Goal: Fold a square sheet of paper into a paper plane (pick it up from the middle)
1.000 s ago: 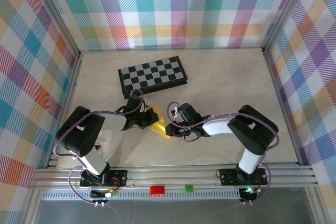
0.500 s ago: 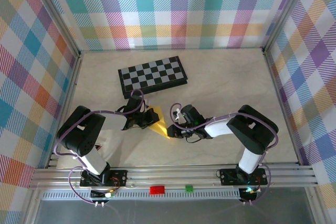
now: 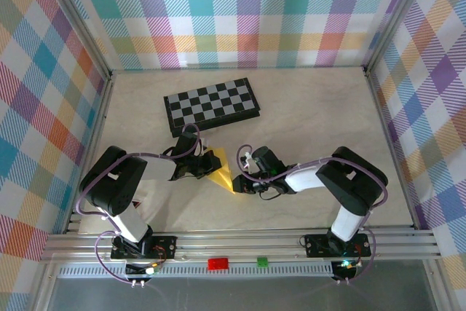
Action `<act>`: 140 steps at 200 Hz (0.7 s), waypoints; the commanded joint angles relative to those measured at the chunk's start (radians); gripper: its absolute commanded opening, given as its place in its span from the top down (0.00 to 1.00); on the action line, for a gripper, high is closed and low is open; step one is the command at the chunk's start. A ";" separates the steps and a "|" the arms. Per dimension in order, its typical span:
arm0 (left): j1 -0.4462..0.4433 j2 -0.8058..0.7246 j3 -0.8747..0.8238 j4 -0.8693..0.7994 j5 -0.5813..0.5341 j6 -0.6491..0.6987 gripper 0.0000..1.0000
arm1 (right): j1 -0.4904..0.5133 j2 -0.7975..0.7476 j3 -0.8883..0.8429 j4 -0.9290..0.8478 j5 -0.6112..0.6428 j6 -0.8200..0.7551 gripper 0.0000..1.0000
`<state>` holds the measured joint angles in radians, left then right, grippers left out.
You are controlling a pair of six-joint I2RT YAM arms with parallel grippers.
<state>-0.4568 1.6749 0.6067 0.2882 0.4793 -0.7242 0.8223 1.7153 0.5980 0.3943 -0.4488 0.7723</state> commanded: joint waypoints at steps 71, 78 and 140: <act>0.010 0.053 -0.038 -0.103 -0.085 0.026 1.00 | 0.008 -0.040 -0.038 -0.162 -0.014 -0.031 0.82; 0.010 0.053 -0.039 -0.103 -0.085 0.026 1.00 | 0.008 -0.050 -0.039 -0.177 -0.005 -0.039 0.83; 0.011 0.055 -0.042 -0.090 -0.079 0.023 1.00 | 0.008 -0.036 -0.035 -0.181 -0.017 -0.035 0.91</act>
<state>-0.4561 1.6775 0.6064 0.2916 0.4858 -0.7238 0.8238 1.6764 0.5835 0.2970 -0.4576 0.7410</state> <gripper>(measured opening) 0.049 0.069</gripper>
